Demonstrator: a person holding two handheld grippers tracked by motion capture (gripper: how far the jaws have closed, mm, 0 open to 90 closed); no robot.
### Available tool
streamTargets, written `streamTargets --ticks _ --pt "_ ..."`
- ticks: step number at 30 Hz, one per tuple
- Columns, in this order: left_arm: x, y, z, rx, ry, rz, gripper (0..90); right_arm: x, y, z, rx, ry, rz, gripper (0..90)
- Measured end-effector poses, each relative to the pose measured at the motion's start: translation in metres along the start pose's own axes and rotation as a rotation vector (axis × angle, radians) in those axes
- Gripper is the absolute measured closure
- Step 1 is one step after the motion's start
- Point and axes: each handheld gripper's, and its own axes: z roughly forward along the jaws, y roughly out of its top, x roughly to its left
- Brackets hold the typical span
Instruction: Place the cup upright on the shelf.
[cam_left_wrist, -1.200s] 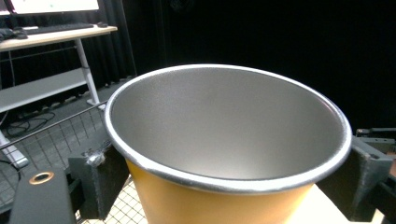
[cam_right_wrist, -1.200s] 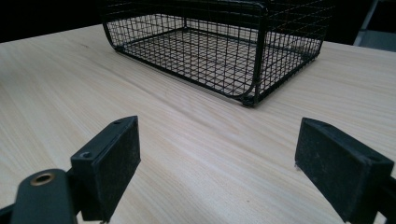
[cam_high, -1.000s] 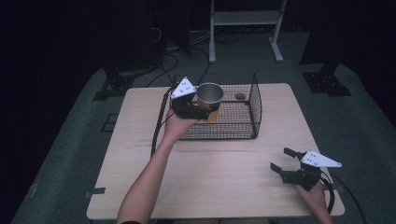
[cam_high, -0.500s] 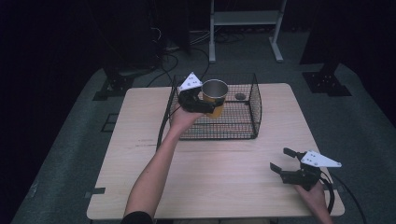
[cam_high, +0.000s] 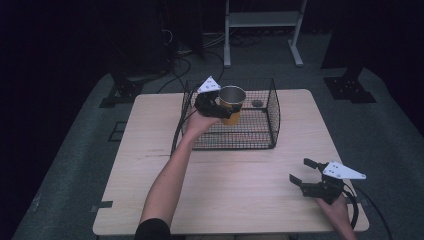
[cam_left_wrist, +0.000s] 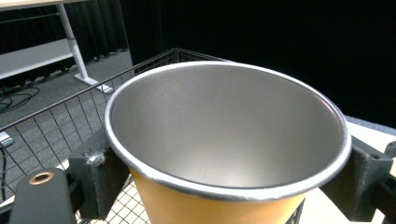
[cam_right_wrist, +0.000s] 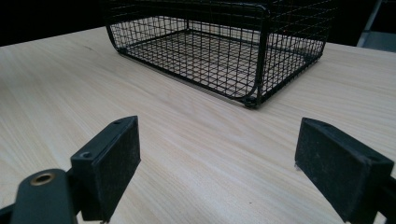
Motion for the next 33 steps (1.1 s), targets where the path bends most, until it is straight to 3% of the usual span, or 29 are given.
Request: streamTargets --ticks 3,11,20,26,33 --pt "0.002 -0.001 0.004 0.014 0.012 0.016 13.1 0.000 0.000 0.000 0.000 0.001 -0.002 13.1" --pt "0.010 -0.007 0.015 0.046 -0.006 -0.007 13.0 0.000 0.000 0.000 -0.002 0.002 -0.001 13.1" --pt "0.013 -0.009 0.028 0.068 -0.008 -0.001 13.0 0.000 0.000 -0.001 -0.005 0.007 -0.003 13.1" --pt "0.019 -0.016 0.033 0.084 -0.034 -0.037 13.0 0.000 0.000 -0.001 -0.006 0.009 -0.005 13.1" --pt "0.020 -0.022 0.039 0.109 -0.040 -0.035 12.9 0.000 0.000 -0.001 -0.007 0.010 -0.005 13.1"
